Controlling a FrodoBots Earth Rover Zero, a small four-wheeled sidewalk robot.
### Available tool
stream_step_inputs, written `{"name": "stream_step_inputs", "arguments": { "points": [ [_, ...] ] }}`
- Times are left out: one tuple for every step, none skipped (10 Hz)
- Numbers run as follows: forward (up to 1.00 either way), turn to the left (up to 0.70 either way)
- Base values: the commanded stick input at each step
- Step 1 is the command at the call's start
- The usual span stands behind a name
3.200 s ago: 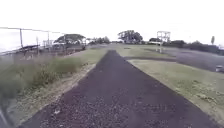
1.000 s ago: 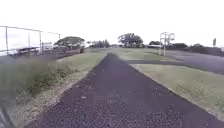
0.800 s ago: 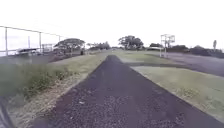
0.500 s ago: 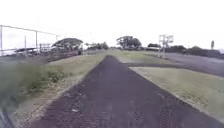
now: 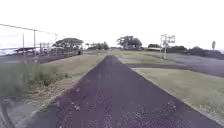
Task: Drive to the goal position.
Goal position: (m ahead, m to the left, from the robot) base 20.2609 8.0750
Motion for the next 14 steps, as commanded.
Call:
{"name": "stream_step_inputs", "arguments": {
  "points": [
    [0.7, -0.08],
    [0.7, -0.24],
    [0.7, -0.24],
    [0.7, -0.05],
    [0.7, 0.0],
    [0.7, 0.0],
    [0.7, 0.0],
    [0.7, 0.0],
    [0.7, 0.0],
    [0.7, 0.0],
    [0.7, 0.0],
    [0.7, 0.0],
    [0.7, 0.0],
    [0.7, 0.0]
  ]
}}
